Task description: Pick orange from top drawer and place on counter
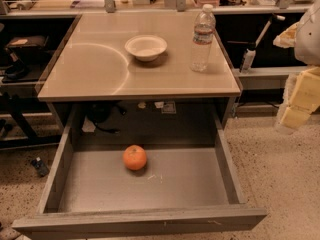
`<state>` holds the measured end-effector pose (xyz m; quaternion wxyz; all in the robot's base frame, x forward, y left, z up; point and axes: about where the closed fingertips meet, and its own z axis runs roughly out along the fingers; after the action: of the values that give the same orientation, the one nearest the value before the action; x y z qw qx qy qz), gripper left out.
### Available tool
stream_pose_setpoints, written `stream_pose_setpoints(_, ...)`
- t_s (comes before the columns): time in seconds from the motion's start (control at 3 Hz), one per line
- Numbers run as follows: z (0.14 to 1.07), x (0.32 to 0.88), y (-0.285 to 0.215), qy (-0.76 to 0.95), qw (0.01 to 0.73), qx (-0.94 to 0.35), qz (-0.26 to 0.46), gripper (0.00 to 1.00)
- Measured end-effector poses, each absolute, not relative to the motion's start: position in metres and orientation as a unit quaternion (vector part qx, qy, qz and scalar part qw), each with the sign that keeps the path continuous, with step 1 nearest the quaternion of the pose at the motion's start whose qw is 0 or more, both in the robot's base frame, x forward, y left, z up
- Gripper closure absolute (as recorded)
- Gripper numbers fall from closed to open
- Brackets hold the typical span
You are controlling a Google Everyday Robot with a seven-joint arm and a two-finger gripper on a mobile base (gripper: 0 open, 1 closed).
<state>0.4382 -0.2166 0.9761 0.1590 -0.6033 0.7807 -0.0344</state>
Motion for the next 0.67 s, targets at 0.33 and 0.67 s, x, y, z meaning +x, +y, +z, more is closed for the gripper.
stream_pose_setpoints(0.33,0.97,0.44,-0.211,0.779,0.164,-0.604,-0.034,0.0)
stream_pose_setpoints(0.67,0.937,0.453,-0.192,0.774,0.163,-0.611,-0.014,0.0)
